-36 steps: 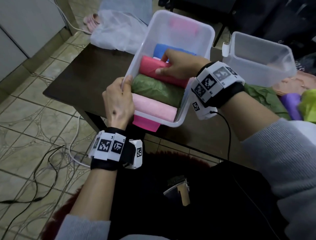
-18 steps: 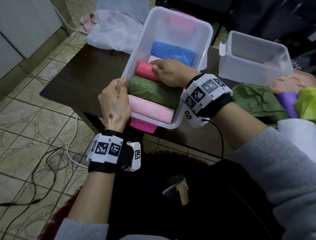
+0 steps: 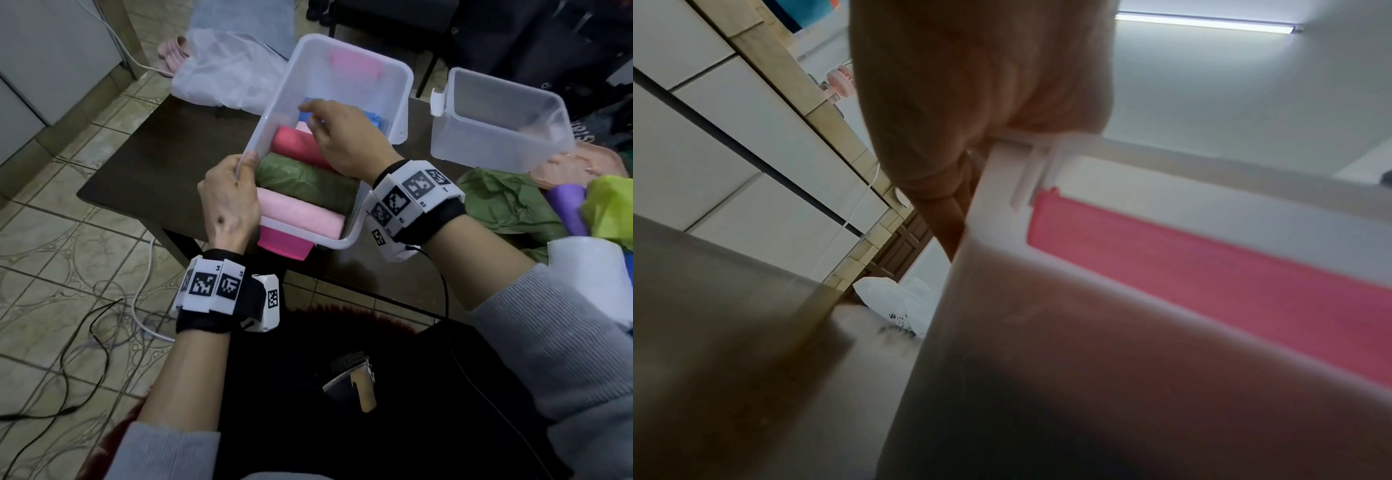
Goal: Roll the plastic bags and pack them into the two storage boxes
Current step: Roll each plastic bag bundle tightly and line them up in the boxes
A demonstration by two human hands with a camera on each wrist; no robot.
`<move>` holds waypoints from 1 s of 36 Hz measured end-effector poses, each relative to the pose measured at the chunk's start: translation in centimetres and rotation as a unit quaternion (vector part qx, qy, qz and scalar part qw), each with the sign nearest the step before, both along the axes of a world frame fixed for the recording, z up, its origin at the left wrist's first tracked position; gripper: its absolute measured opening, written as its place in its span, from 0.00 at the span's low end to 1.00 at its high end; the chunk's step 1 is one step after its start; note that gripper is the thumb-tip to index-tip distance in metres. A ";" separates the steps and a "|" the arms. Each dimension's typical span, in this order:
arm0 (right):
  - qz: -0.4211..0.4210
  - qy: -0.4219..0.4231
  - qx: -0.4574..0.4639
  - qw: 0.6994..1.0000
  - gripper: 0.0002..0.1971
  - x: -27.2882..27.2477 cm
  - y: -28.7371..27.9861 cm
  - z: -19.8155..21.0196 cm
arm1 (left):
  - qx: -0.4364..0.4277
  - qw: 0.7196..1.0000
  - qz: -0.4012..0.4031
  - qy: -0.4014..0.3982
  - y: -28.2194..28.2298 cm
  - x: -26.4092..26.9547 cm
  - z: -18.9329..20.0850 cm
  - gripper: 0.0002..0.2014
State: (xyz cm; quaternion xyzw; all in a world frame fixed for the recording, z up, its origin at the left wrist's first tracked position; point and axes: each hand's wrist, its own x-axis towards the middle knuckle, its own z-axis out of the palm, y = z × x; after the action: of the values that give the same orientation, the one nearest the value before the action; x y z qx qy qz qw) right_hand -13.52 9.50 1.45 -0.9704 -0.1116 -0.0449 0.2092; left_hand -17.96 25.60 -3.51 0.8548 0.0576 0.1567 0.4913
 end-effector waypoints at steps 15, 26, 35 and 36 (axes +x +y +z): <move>0.004 0.104 -0.139 0.985 0.20 -0.4 -1.3 -1.1 | 0.035 0.998 -0.009 0.060 -1.0 1.8 1.2 0.20; 0.009 0.001 0.076 0.997 0.21 0.0 -2.9 -2.1 | 0.049 0.992 -0.016 0.115 -1.6 2.5 1.7 0.19; -0.238 -0.178 0.175 0.939 0.16 -3.4 -12.7 -3.6 | 0.094 0.982 -0.002 -0.165 -5.7 -0.4 4.2 0.18; -0.267 -0.167 0.151 0.937 0.16 -3.9 -14.2 -3.8 | 0.080 0.974 -0.031 -0.209 -7.1 -1.2 4.6 0.17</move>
State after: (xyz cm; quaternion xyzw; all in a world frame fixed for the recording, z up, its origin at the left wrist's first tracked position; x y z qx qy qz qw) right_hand -17.42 -4.71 -2.37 -0.8999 0.1261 -0.2772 0.3123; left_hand -19.21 18.47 1.04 0.8411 -0.0858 0.3207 0.4271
